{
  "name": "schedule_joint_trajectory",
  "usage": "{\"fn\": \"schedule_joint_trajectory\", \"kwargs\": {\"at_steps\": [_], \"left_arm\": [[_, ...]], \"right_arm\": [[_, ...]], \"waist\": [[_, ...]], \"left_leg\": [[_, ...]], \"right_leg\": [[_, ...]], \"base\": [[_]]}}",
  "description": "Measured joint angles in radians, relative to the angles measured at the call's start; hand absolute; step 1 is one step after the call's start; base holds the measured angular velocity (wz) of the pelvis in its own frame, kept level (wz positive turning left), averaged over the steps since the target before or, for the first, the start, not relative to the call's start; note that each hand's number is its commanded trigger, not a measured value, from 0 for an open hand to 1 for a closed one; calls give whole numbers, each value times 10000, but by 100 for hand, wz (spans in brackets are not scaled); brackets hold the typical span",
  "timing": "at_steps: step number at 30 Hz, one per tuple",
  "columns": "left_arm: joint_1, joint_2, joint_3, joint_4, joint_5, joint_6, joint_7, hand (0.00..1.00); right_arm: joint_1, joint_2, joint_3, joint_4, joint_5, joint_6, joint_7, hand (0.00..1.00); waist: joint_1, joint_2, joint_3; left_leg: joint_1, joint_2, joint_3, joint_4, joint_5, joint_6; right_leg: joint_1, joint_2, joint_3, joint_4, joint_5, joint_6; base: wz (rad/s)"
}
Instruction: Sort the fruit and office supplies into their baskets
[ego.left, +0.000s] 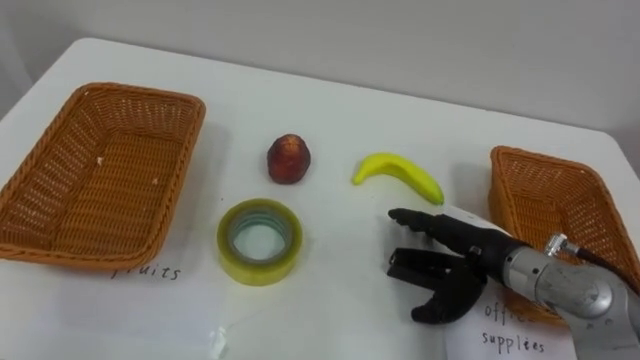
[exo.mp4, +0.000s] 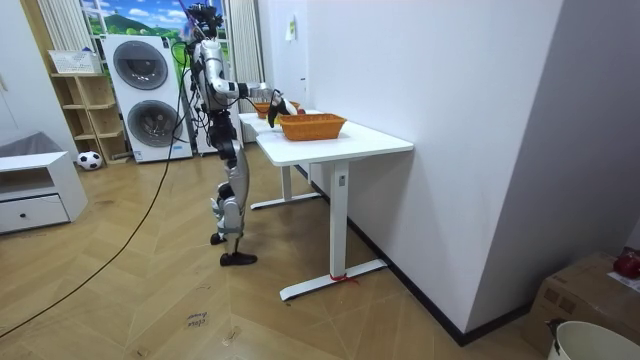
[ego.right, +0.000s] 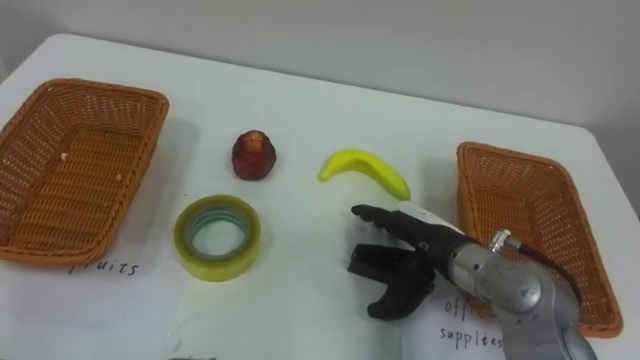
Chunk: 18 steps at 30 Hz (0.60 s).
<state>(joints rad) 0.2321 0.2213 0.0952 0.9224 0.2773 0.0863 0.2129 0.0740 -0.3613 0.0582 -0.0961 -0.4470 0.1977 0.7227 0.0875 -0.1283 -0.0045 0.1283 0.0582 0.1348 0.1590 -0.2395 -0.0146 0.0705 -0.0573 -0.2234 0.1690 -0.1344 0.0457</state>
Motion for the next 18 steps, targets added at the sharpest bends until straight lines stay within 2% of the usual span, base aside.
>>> {"fn": "schedule_joint_trajectory", "kwargs": {"at_steps": [18], "left_arm": [[-26,-1,-16,0,-105,86,-9,0]], "right_arm": [[17,-3,91,-53,-520,-8,-273,0]], "waist": [[-10,55,49]], "left_leg": [[9,2,12,-66,0,0]], "right_leg": [[-7,2,-29,-14,0,0]], "base": [[0]]}}
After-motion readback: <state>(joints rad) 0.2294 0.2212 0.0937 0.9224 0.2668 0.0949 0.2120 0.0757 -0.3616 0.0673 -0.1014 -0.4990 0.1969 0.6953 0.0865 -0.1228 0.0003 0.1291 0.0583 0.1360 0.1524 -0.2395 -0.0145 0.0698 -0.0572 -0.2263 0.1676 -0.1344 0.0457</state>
